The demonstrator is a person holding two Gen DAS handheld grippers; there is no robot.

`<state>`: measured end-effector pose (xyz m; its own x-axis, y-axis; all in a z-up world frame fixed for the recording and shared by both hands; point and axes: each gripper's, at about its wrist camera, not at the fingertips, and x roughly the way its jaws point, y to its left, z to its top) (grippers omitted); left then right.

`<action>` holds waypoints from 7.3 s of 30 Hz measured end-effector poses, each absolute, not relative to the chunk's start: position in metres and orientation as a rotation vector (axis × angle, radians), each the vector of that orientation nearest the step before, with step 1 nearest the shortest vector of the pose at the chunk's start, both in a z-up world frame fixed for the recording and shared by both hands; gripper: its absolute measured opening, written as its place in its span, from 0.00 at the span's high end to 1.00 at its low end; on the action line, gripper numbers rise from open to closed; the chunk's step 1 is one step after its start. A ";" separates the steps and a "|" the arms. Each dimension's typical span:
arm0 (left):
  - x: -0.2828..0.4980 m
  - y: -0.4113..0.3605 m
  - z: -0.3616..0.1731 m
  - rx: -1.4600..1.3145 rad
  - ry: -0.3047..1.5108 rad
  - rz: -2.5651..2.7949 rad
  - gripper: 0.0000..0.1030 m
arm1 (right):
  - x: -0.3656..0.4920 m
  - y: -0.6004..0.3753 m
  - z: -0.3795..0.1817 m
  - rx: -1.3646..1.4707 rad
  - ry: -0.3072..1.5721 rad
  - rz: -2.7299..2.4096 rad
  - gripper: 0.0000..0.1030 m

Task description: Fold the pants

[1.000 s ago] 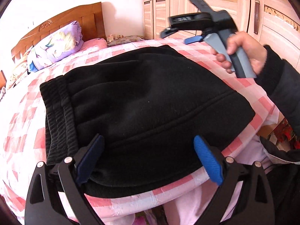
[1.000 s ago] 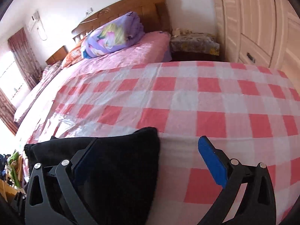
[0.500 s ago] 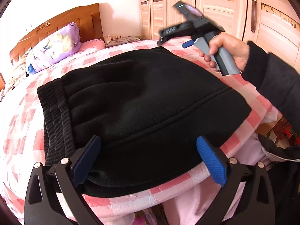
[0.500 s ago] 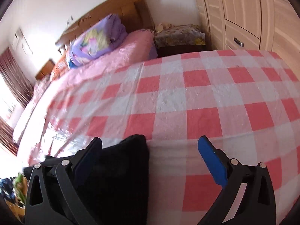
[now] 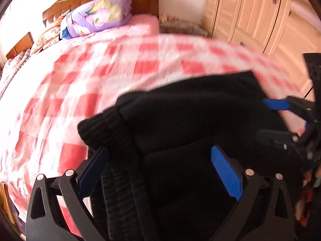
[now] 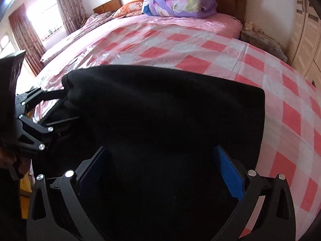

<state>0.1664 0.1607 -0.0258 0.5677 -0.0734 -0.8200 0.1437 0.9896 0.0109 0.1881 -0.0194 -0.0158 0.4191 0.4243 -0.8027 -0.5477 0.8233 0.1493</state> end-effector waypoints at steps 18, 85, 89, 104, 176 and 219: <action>0.155 0.164 -0.037 0.095 0.890 -0.073 0.01 | 0.085 -0.063 -0.002 -0.087 0.926 0.621 0.04; 0.121 0.177 -0.037 -0.114 0.914 -0.138 0.45 | 0.102 -0.106 -0.017 0.318 0.898 0.597 0.63; 0.106 0.165 -0.026 -0.070 0.835 -0.097 0.51 | 0.089 -0.095 0.008 0.188 0.805 0.574 0.65; 0.274 0.071 0.013 -0.088 0.829 -0.324 0.52 | 0.196 -0.197 0.034 0.218 0.727 0.296 0.64; 0.061 -0.020 -0.032 0.125 0.651 -0.043 0.01 | 0.010 -0.188 -0.016 0.140 0.657 -0.131 0.04; 0.059 -0.015 -0.039 0.130 0.667 -0.046 0.01 | 0.009 -0.188 -0.024 0.159 0.669 -0.124 0.04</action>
